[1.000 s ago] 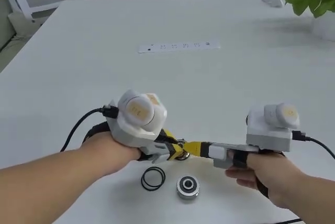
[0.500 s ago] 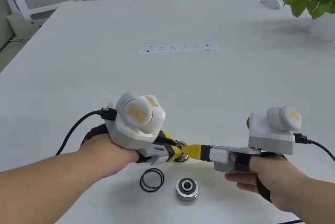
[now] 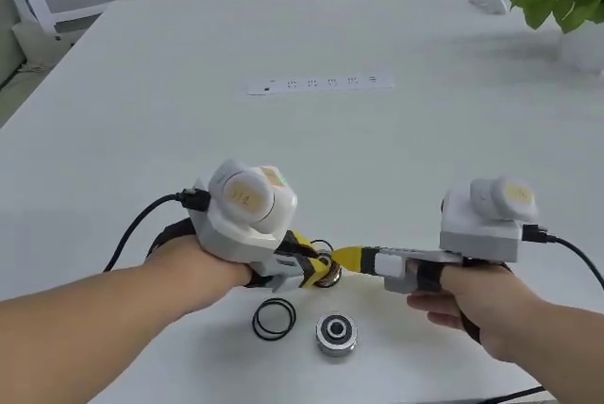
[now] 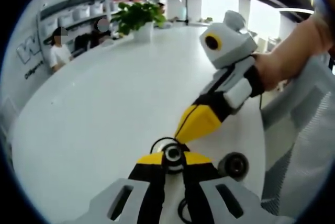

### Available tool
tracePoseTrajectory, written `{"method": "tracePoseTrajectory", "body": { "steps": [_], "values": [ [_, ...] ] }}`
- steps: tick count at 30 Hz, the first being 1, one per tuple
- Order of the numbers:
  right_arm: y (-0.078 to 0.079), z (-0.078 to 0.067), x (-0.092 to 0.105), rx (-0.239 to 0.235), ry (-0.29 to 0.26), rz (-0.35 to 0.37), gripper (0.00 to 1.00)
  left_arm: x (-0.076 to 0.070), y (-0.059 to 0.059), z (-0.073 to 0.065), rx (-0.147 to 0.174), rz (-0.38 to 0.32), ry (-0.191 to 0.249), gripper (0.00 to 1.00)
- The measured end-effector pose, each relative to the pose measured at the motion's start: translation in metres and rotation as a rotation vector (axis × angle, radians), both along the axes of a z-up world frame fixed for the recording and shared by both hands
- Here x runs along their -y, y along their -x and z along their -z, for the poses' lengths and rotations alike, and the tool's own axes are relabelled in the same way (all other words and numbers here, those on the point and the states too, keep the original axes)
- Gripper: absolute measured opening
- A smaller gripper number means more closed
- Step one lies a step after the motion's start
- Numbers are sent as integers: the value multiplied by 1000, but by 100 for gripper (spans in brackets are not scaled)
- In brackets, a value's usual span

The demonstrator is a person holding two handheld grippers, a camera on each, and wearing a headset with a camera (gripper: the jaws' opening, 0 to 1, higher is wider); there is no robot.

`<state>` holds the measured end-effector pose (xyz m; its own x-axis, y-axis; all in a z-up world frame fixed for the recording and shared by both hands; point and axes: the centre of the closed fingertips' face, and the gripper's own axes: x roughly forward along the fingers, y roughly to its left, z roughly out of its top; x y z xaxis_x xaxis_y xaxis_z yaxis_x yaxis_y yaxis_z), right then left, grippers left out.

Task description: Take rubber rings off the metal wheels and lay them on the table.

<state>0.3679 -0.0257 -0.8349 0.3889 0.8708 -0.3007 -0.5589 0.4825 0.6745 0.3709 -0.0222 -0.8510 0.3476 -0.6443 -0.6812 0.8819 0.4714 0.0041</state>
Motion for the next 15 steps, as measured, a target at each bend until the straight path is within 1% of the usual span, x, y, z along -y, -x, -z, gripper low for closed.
{"method": "tracePoseTrajectory", "body": {
  "steps": [4,6,11,15],
  "values": [
    [0,3,1,0,10,-1,0,0,1,0,10,7,3,13],
    [-1,5,4,-2,14,4,0,0,1,-1,9,7,5,13],
    [-1,4,5,-5,14,7,0,1,0,-1,-9,1,9,14],
    [-1,3,4,9,25,-4,0,1,1,-3,-21,-6,20,15]
  ]
}}
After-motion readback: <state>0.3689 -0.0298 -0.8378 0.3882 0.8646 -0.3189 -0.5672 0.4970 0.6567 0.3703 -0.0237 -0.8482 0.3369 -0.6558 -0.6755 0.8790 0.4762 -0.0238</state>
